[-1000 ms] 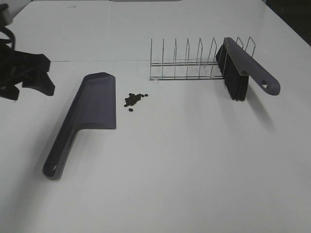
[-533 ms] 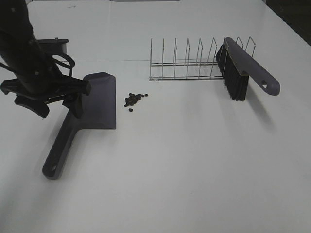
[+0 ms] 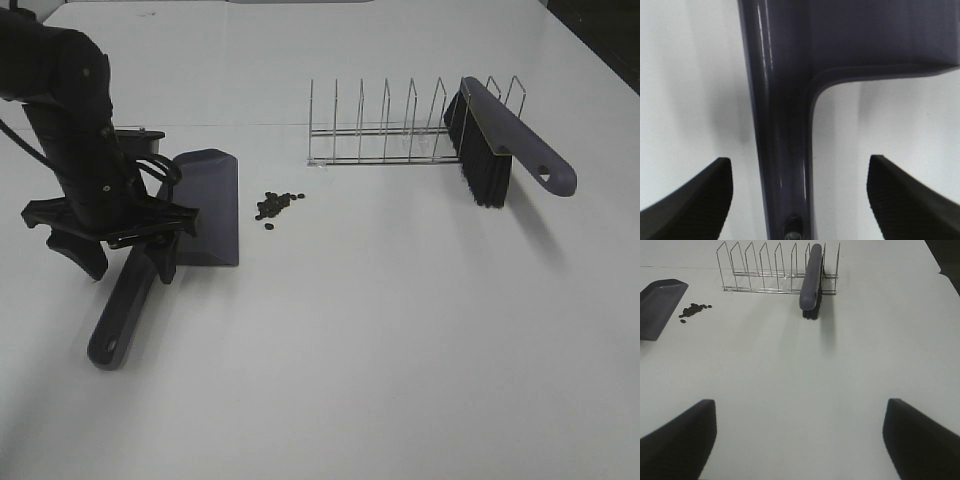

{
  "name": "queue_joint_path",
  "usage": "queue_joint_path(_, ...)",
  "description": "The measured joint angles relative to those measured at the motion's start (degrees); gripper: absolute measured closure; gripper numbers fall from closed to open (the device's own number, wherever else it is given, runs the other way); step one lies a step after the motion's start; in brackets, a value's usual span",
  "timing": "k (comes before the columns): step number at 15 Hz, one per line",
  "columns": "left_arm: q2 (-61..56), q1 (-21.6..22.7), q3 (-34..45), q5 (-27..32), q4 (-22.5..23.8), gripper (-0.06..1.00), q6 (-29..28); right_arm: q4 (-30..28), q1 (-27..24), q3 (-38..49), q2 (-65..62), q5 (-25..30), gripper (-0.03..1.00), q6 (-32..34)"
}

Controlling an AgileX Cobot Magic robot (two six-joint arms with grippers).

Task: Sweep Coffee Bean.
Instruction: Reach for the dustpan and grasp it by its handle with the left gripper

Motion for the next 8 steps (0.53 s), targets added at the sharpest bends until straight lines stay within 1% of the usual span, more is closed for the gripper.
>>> queue_joint_path(4, 4.7, -0.29, -0.34, -1.03, -0.06, 0.27, -0.97, 0.0, 0.0, 0.0, 0.0, 0.0, 0.2, 0.0)
queue_joint_path(5, 4.93, -0.29, -0.34, -1.26, 0.0, 0.29, -1.32, 0.0, 0.0, 0.0, 0.0, 0.0, 0.2, 0.0)
queue_joint_path(6, 4.93, -0.29, -0.46, -1.49, 0.0, 0.33, -1.49, 0.0, 0.0, 0.0, 0.0, 0.0, 0.2, 0.0)
queue_joint_path(7, 4.98, -0.29, -0.46, -1.55, 0.0, 0.39, -1.83, 0.0, 0.0, 0.0, 0.0, 0.0, 0.2, 0.0)
queue_joint_path(8, 4.98, -0.29, -0.46, -1.6, 0.0, 0.51, -2.52, 0.0, 0.0, 0.0, 0.0, 0.0, 0.2, 0.0)
